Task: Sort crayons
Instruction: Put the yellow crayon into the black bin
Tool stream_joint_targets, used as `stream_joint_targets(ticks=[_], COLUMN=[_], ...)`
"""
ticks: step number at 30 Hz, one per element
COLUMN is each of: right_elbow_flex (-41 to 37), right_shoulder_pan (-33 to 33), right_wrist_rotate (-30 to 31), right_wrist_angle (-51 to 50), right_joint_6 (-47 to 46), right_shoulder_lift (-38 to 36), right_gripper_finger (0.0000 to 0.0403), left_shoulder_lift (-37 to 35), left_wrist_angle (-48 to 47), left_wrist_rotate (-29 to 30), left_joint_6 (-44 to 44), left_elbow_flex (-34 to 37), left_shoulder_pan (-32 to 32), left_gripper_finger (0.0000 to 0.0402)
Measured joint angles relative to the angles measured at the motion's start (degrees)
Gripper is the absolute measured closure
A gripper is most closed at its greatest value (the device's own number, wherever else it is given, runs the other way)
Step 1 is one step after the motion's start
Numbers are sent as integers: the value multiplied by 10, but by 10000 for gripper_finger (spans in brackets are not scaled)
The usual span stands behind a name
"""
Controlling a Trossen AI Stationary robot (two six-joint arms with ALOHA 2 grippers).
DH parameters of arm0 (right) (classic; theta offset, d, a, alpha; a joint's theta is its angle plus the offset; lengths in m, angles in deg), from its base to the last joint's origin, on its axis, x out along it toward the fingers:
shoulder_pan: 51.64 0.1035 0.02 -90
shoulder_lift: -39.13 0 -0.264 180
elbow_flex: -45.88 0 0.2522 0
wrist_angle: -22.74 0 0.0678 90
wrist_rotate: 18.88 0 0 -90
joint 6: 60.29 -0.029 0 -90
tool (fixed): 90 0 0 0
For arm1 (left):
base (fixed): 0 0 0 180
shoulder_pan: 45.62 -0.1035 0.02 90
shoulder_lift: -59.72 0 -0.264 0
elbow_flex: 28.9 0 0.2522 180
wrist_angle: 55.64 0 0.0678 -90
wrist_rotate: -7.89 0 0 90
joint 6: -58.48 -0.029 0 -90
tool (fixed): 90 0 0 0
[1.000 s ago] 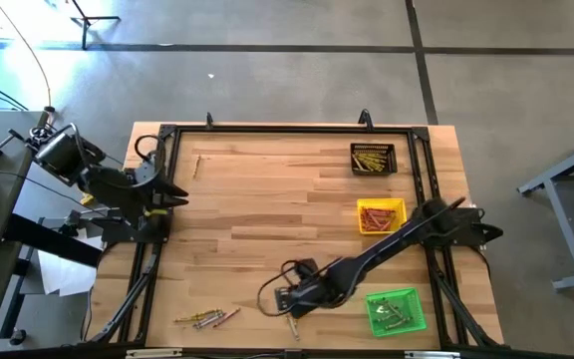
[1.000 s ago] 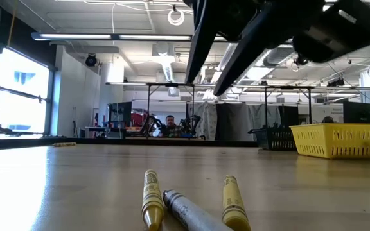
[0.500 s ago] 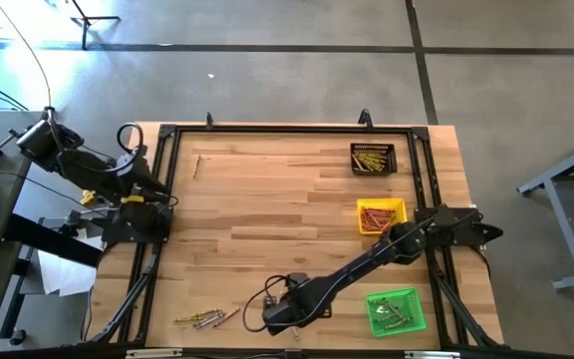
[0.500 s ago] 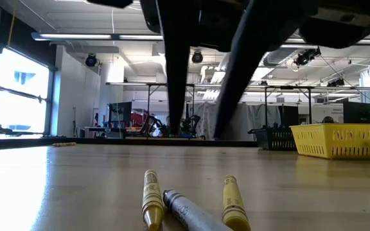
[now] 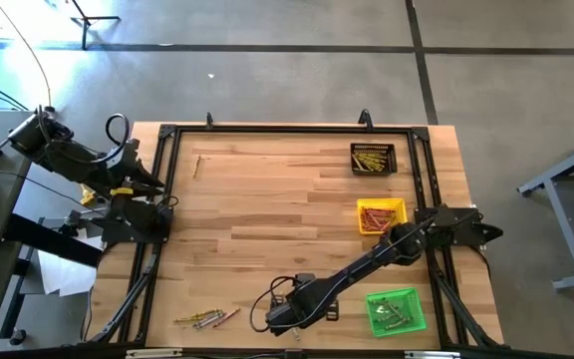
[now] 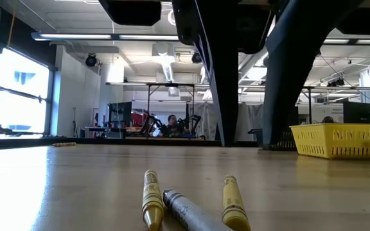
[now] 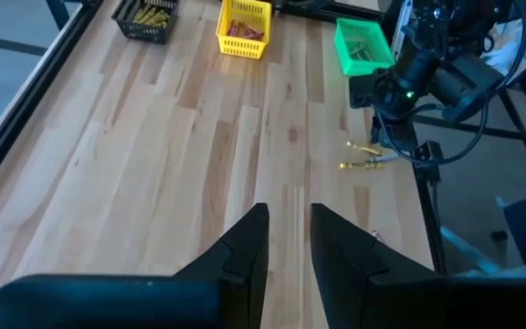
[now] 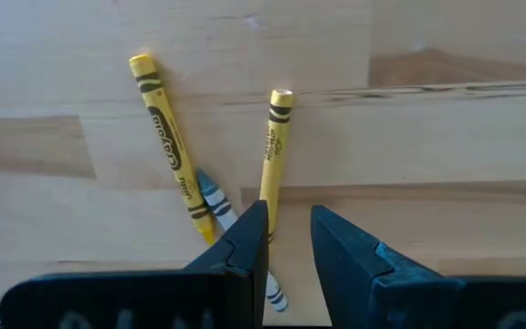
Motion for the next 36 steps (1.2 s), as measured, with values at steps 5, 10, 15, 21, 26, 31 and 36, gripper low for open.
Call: stream_joint_targets(ticks=[5,10,15,21,26,31,36], right_elbow_flex=[0,-1,-2,-2,-1,-2,-5], right_shoulder_pan=[0,0,-1,-1,-2,-11,-27], right_wrist_rotate=[-7,-25,-26,-28,-28,-29,5], right_wrist_angle=[13,26,21,14,-3,-5,-13], right_joint_6=[-9,-4,7,26,58,106,200], right_shoulder_lift=[13,27,34,37,37,35,15], right_gripper_finger=[331,331,331,347,393,386,397], left_shoulder_lift=[0,0,0,0,1,1,3], left_wrist_angle=[0,0,0,1,1,1,2], left_wrist_rotate=[6,8,27,38,53,64,75], left_joint_6=[9,9,11,16,30,45,60], left_elbow_flex=[0,0,0,0,0,0,0], left_shoulder_pan=[0,0,0,0,0,0,0], left_gripper_finger=[332,332,332,332,332,332,332])
